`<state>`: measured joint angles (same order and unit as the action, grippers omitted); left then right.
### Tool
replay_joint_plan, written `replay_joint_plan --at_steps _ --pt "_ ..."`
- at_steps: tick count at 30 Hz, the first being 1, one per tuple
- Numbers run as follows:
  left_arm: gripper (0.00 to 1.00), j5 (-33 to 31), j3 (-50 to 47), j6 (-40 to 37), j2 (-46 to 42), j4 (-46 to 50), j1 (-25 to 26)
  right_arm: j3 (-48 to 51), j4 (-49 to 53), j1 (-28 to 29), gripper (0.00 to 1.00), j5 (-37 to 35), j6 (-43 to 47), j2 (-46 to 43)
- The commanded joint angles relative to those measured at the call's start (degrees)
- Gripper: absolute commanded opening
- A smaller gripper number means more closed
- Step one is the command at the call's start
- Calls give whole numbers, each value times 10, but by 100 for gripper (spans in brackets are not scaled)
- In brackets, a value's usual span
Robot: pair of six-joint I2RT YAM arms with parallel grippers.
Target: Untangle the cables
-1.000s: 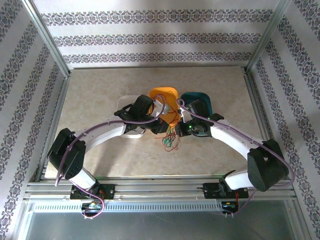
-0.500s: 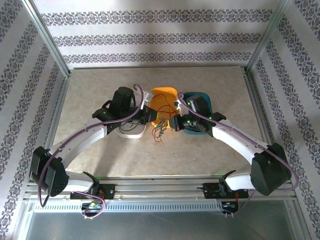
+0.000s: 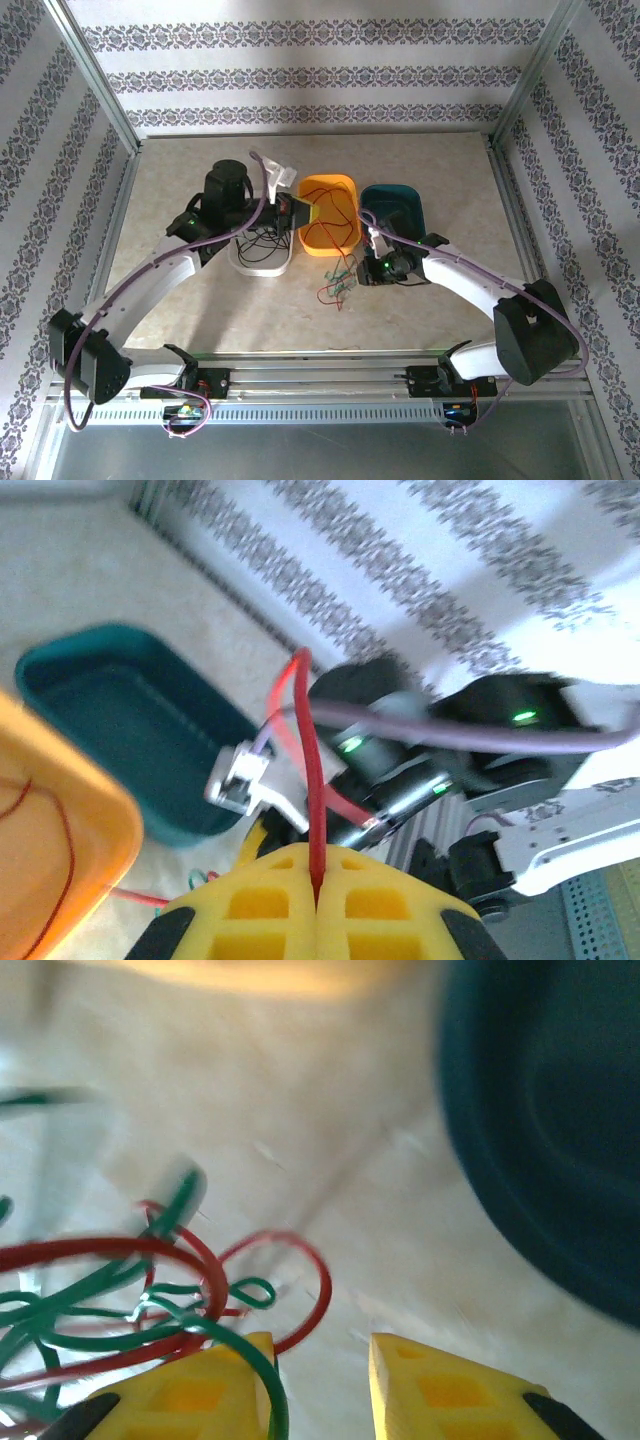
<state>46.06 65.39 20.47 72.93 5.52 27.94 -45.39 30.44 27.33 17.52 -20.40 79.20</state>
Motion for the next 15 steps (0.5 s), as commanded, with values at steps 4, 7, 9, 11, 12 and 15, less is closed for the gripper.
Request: replay_joint_plan --at_steps 4,7,9,11,12,15 --pt "0 27 27 -15 -26 -38 -7 4 58 -5 31 -37 -16 -5" --pt "0 -16 36 -33 -31 -24 -7 2 57 -5 32 -34 -15 -7" --pt "0 -102 25 -37 -46 -40 -7 5 52 -6 33 -34 -15 -15" --pt "0 -154 14 -45 -68 -70 -7 10 48 -10 33 -34 -16 -20" --pt "0 -176 12 -45 -80 -92 -8 11 47 -13 32 -34 -17 -20" --pt "0 -195 28 -41 -95 -132 -13 11 48 -18 31 -30 -20 -11"
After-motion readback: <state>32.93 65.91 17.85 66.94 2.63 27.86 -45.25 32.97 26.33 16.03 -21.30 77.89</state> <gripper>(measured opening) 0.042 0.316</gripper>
